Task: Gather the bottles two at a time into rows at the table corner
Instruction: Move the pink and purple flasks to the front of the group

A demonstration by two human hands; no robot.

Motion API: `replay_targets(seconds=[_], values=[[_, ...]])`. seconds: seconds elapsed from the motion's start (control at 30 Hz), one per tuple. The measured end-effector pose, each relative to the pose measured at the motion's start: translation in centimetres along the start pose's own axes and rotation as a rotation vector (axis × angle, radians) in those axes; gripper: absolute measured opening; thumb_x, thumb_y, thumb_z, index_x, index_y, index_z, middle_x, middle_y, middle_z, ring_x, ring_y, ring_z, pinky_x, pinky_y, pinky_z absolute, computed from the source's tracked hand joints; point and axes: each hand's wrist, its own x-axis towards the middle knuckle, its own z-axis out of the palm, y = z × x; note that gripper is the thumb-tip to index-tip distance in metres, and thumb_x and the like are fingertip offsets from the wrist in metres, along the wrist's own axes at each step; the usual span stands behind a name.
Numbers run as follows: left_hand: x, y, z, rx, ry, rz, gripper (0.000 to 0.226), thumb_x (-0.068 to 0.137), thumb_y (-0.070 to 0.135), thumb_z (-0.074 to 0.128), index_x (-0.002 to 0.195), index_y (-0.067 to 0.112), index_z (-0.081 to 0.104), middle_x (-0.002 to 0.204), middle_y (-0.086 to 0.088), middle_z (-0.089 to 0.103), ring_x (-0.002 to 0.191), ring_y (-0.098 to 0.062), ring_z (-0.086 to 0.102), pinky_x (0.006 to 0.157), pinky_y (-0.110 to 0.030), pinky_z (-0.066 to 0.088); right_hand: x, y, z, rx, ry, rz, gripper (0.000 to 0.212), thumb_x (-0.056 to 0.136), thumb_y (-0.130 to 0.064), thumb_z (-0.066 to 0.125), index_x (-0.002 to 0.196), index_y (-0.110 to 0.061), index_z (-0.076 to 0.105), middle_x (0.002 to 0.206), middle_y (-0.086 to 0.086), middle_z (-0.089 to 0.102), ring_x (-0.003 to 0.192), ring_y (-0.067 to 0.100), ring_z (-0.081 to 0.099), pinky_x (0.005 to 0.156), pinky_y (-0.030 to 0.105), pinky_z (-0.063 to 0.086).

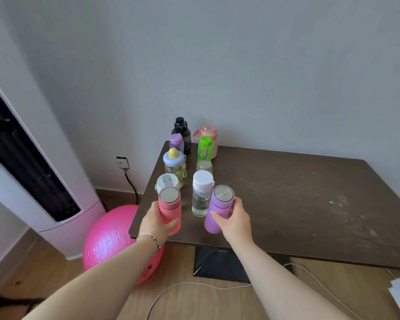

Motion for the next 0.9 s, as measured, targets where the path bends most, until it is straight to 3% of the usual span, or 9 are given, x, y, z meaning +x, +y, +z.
replay_targets(seconds=[0.37, 0.9], values=[[4.2, -4.3, 0.3, 0.029, -0.082, -0.026, 0.048, 0.074, 0.034, 0.078, 0.1, 0.023, 0.04, 0.092, 0.002, 0.058, 0.082, -0.022, 0.058, 0.067, -0.032, 0.046, 1.2, 0.5, 7.1, -0.076, -0.041, 0.059, 0.068, 0.074, -0.033, 0.083, 0.131, -0.027, 0.047, 0.125, -0.006, 0.063, 0.111, 0.016, 0.061, 0.091, 0.035, 0.055], [6.2, -5.7, 1.1, 0.012, -0.134, -0.031, 0.048, 0.073, 0.035, 0.078, 0.101, 0.023, 0.041, 0.097, -0.002, 0.061, 0.084, -0.024, 0.059, 0.069, -0.034, 0.048, 1.0, 1.6, 9.4, -0.097, -0.01, 0.085, 0.071, 0.074, -0.034, 0.084, 0.134, -0.026, 0.046, 0.127, -0.006, 0.062, 0.112, 0.016, 0.061, 0.09, 0.031, 0.054]])
